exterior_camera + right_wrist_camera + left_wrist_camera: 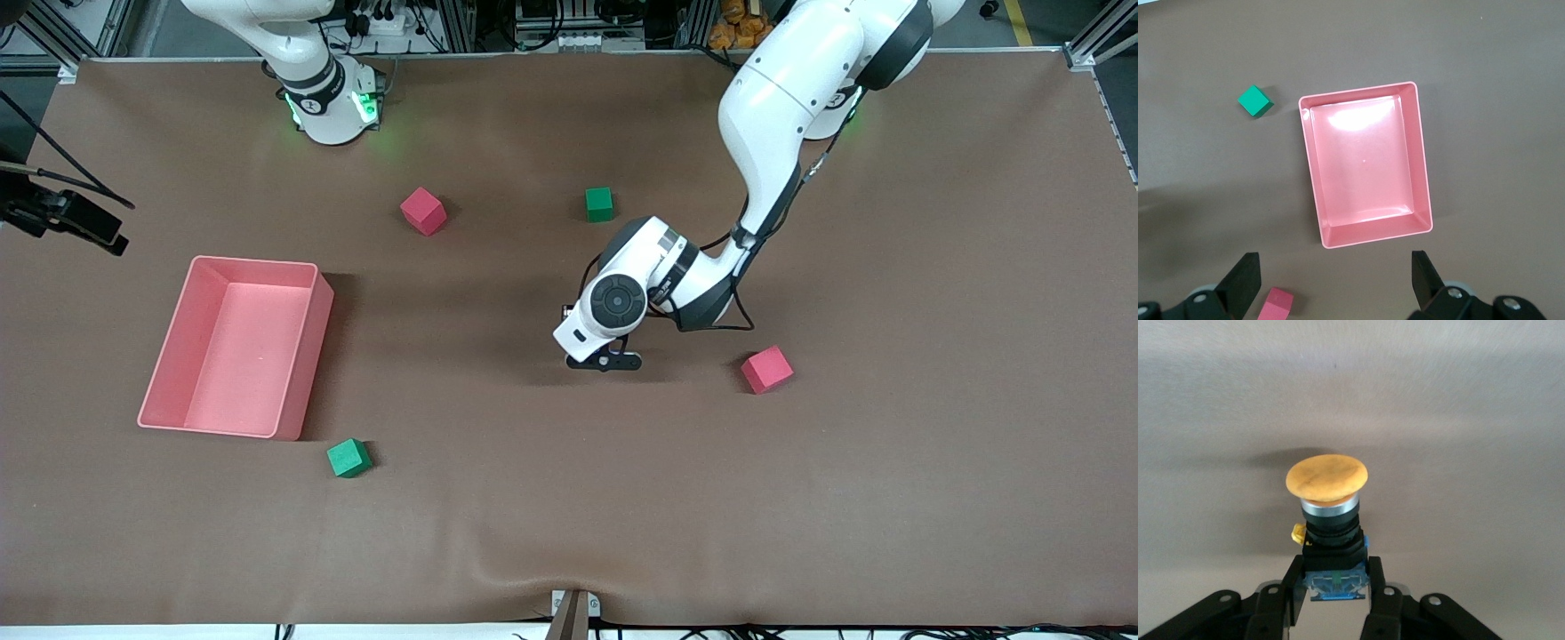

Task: Place and upright button with both arms
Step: 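Lift the button with the left gripper and turn it cap up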

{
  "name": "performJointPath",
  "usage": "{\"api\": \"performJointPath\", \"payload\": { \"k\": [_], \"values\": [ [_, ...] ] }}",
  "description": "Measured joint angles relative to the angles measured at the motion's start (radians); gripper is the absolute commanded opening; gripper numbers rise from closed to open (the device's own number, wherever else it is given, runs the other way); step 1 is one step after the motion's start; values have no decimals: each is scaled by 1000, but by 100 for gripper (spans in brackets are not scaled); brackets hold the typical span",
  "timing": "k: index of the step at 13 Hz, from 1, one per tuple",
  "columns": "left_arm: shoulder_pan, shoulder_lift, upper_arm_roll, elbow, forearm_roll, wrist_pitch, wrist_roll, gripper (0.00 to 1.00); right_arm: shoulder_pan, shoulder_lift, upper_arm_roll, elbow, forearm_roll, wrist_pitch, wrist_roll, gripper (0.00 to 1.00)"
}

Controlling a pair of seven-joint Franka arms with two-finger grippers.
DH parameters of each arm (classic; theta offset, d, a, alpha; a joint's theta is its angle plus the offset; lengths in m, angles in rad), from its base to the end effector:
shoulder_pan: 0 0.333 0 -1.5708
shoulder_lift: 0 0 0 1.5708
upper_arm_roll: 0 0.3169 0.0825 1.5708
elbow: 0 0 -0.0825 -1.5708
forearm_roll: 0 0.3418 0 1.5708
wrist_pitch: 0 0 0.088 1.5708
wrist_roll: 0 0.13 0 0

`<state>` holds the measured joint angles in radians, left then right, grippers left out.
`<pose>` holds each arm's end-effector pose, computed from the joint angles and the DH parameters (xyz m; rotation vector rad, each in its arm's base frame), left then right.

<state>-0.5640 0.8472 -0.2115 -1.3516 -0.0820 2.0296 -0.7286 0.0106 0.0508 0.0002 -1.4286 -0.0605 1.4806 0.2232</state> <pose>0.5041 -0.4624 0.2143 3.0463 0.0809 -0.4161 0.5195 -0.0027 0.6290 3.0636 -0.3351 0.0127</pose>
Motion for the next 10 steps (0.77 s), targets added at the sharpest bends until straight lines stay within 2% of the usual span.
{"api": "performJointPath", "payload": {
  "k": [3, 5, 10],
  "values": [
    [-57, -49, 0, 10, 3, 0, -242, 0, 3, 9, -23, 12, 4, -20, -22, 100],
    [-109, -76, 8, 23, 66, 7, -431, 0, 4, 9, -35, 11, 14, -35, -36, 100],
    [-217, -83, 8, 35, 465, 24, -917, 0, 12, -2, -39, -3, 18, -45, -37, 100]
  ]
}}
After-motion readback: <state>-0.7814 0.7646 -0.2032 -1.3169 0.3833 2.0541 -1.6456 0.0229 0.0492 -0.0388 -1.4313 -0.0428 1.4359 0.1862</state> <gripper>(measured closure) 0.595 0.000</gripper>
